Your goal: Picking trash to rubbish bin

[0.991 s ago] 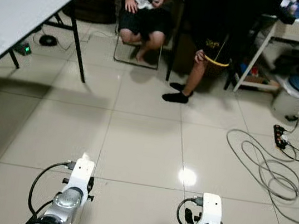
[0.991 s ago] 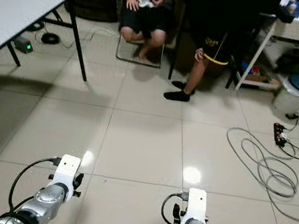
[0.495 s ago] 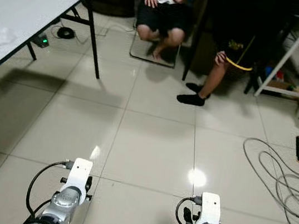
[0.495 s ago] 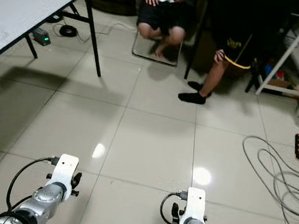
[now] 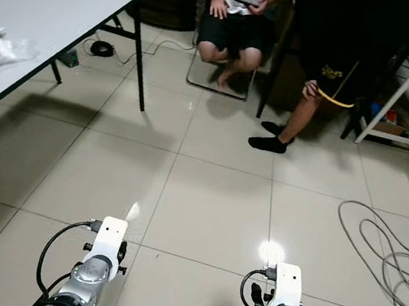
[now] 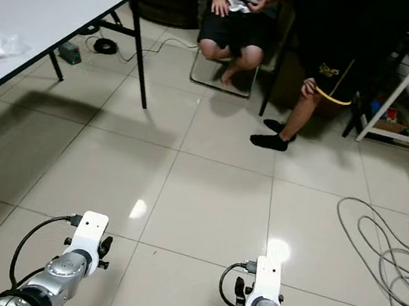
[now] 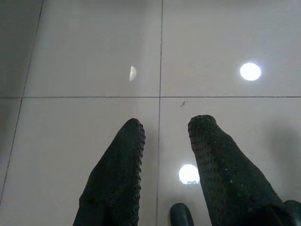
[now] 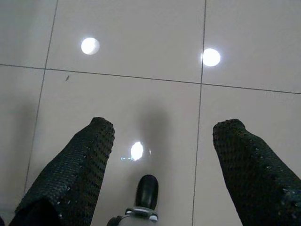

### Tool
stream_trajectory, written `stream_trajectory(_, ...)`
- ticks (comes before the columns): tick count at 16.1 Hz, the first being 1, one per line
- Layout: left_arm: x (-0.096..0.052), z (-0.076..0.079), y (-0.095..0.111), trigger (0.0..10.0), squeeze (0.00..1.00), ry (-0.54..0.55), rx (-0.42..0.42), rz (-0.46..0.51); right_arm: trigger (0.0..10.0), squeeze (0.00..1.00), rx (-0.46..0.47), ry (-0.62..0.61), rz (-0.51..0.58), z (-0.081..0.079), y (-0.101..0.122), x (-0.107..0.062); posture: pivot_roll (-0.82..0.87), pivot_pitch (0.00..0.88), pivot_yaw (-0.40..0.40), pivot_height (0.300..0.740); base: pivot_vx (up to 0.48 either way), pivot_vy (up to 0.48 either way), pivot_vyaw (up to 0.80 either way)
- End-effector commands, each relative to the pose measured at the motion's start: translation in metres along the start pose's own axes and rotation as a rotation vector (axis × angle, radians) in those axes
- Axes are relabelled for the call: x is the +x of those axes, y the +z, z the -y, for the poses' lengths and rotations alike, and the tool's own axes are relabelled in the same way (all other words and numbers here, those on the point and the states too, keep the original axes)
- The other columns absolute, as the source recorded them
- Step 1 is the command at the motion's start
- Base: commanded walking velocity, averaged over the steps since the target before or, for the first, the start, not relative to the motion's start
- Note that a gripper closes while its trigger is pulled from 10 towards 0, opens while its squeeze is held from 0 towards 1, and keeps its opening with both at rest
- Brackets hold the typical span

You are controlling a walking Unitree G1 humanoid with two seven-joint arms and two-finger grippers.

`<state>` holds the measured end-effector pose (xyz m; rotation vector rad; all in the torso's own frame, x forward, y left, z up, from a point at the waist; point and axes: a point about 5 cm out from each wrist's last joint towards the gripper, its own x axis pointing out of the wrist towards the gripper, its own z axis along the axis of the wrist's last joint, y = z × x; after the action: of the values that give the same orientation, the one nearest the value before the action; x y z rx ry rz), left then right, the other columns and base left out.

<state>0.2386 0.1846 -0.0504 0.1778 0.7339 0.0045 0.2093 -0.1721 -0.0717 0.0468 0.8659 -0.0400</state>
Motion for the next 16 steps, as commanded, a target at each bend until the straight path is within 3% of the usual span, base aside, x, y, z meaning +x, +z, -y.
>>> stream_trajectory(1, -0.0001, -0.0001, -0.0010, 10.0, 0.00, 0.002, 0.012, -0.007, 10.0, 0.00, -0.001, -0.009, -0.005, 0.0025, -0.0010, -0.0003, 0.04, 0.035, -0.021, 0.740, 0.307, 0.000, 0.00)
stream_trajectory(16, -0.0003, 0.0001, -0.0018, 10.0, 0.00, -0.005, 0.024, -0.008, 10.0, 0.00, -0.017, 0.001, -0.018, 0.0001, -0.0042, -0.0007, 0.04, 0.013, -0.019, 0.740, 0.353, 0.000, 0.00)
